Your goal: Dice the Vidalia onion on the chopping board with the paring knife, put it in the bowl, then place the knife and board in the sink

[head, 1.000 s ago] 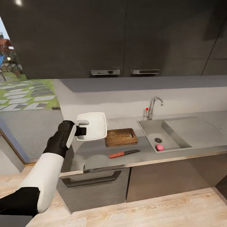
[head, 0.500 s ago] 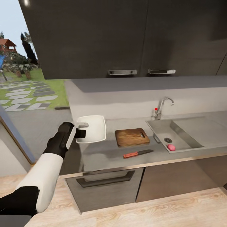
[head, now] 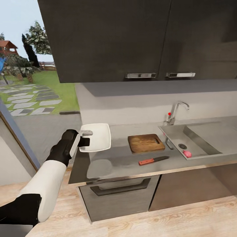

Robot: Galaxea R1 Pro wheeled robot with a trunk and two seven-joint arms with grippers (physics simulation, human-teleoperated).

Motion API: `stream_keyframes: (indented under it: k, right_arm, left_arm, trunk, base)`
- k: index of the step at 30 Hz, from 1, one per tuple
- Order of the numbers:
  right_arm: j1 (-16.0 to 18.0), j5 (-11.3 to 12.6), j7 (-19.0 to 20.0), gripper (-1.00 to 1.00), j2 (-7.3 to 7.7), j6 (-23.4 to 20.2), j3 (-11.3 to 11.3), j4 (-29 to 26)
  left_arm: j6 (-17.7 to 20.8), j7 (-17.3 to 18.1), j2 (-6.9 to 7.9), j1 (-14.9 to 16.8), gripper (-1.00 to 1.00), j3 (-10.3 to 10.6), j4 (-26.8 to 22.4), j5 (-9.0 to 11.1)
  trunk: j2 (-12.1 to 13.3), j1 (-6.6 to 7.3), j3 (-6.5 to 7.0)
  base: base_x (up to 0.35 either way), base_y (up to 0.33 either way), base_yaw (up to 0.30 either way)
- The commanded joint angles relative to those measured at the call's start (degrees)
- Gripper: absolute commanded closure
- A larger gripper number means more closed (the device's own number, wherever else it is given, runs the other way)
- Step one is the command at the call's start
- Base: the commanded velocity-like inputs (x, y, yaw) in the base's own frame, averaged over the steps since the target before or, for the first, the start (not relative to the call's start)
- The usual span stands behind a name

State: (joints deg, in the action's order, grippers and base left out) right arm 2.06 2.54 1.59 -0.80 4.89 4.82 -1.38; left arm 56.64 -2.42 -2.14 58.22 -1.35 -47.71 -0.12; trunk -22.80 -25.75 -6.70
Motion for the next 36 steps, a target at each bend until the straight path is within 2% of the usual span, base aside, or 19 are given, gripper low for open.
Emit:
stream_keyframes:
  k: [1,18,19,21,23,24,28,36]
  right_arm:
    - [0.1,0.3,0.1,-1.00,0.01,0.2,0.4,0.1]
    - [0.1,0.3,0.1,-1.00,0.09,0.2,0.4,0.1]
    - [0.1,0.3,0.1,-1.00,0.09,0.2,0.4,0.1]
    - [0.1,0.3,0.1,-1.00,0.10,0.3,0.4,0.1]
    - [0.1,0.3,0.1,-1.00,0.13,0.3,0.4,0.1]
    - [0.1,0.3,0.1,-1.00,0.15,0.3,0.4,0.1]
    - [0.1,0.3,0.1,-1.00,0.15,0.3,0.4,0.1]
    - [0.1,0.3,0.0,-1.00,0.10,0.3,0.4,0.1]
  left_arm:
    - [0.2,-0.2,-0.05,0.1,1.00,-0.1,0.0,0.1]
    - [-1.7,-0.1,-0.14,0.1,1.00,-0.4,4.2,0.2]
    - [-1.7,0.0,-0.14,0.1,1.00,-0.8,4.3,0.2]
    - [-1.9,0.0,-0.25,0.1,1.00,-2.9,4.4,0.2]
    - [-2.4,0.0,-0.41,0.1,1.00,-5.8,4.7,0.2]
    - [-2.6,0.0,-0.44,0.1,1.00,-6.5,4.8,0.2]
    - [-2.9,0.0,-0.48,0.1,1.00,-7.5,4.9,0.2]
    - [-2.9,0.0,-0.69,0.1,1.00,-7.7,5.1,0.3]
  trunk:
    - [-0.1,-0.03,-0.12]
    - [-0.1,-0.03,-0.12]
    - [-0.1,-0.03,-0.12]
    - [-0.1,-0.03,-0.12]
    - [-0.1,-0.03,-0.12]
    - [-0.1,-0.03,-0.12]
    - [-0.1,-0.03,-0.12]
    - [-0.1,-0.03,-0.12]
  base:
    - [0.000,0.018,0.000]
    - [0.000,0.001,0.000]
    - [0.000,0.000,0.000]
    - [0.000,0.000,0.000]
    - [0.000,0.000,0.000]
    - [0.000,0.000,0.000]
    - [0.000,0.000,0.000]
    - [0.000,0.000,0.000]
